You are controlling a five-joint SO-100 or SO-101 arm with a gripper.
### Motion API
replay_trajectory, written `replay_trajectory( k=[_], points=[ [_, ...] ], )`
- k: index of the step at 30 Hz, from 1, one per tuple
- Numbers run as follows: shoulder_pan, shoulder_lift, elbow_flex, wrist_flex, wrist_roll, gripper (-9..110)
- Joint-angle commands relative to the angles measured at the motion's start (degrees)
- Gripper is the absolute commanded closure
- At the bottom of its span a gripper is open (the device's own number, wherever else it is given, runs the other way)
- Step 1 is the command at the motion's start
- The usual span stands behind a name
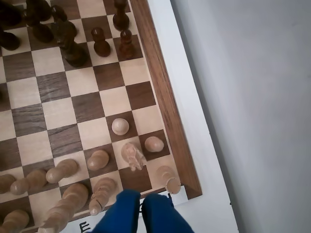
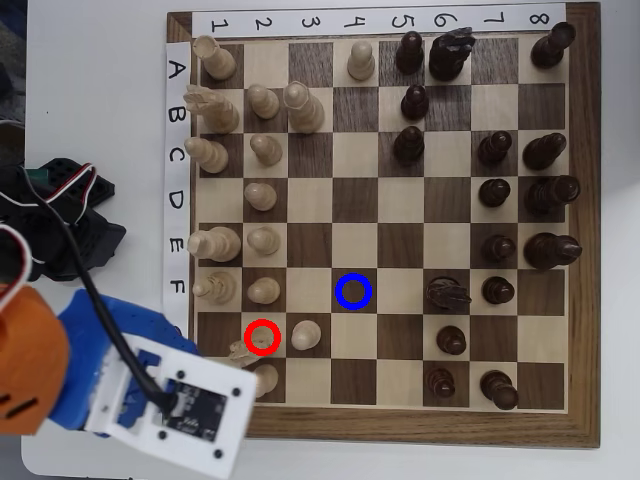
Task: Move the piece to destination
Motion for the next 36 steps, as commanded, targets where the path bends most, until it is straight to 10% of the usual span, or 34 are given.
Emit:
replay_trajectory(
  k=[1,36],
  points=[
    [-1.58,-0.53,0.70,0.44,1.85,101],
    [-4.83,-6.33,11.60,0.09,-15.64,101]
  ],
)
